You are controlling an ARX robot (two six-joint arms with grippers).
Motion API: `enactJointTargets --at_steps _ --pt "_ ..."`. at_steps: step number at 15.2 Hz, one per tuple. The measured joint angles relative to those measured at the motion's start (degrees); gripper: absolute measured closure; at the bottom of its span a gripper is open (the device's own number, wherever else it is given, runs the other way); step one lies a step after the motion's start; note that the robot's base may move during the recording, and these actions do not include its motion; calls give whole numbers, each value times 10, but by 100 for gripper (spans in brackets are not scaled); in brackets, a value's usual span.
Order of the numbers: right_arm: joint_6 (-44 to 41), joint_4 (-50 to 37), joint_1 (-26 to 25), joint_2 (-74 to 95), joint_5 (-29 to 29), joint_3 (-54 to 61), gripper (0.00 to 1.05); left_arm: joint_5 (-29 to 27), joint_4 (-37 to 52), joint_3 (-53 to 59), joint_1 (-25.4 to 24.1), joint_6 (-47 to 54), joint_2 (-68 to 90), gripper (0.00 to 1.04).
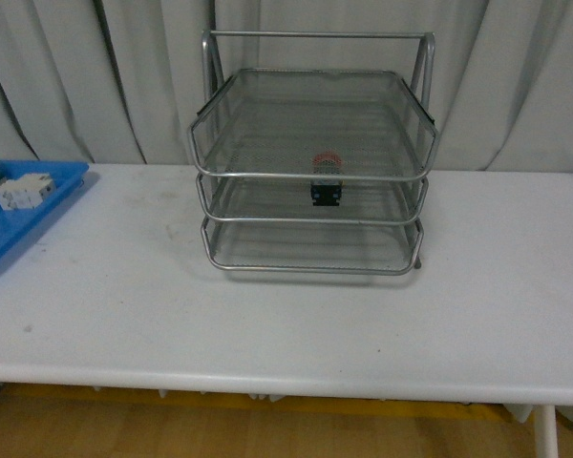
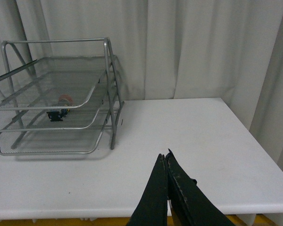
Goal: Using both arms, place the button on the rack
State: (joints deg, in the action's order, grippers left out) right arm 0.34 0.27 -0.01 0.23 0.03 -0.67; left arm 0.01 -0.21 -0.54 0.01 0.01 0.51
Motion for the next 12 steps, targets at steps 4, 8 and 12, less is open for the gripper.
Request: enactJointTargets --at_steps 4,8,12 --pt "0 -1 0 0 0 0 62 0 0 0 0 0 0 7" --pt "0 -1 0 0 0 0 10 0 0 0 0 0 0 7" --pt "0 -1 0 0 0 0 6 0 0 0 0 0 0 7"
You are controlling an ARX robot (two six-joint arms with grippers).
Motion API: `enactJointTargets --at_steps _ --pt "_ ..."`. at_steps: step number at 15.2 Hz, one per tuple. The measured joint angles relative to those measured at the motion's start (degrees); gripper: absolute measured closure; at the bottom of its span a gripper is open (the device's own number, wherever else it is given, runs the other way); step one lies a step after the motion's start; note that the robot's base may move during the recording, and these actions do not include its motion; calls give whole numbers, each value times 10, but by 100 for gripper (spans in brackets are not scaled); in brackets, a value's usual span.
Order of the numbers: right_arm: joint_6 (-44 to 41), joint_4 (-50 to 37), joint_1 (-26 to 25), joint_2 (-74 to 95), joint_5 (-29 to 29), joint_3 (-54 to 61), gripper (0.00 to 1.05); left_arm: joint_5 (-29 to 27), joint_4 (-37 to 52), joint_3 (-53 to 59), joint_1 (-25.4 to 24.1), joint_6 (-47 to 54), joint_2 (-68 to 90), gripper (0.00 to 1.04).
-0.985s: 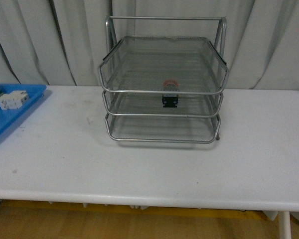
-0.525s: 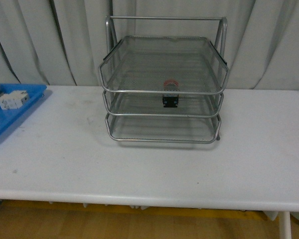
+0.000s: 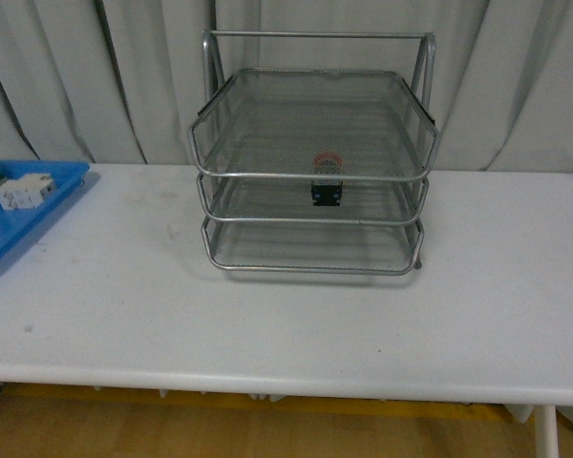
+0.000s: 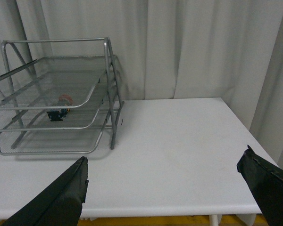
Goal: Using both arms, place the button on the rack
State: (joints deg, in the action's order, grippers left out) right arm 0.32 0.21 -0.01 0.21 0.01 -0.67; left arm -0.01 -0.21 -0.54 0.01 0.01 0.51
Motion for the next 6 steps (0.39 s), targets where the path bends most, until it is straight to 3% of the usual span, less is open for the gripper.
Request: enactJointTargets --at_steps 6 --pt "0 0 0 0 0 0 6 0 0 0 0 0 0 7"
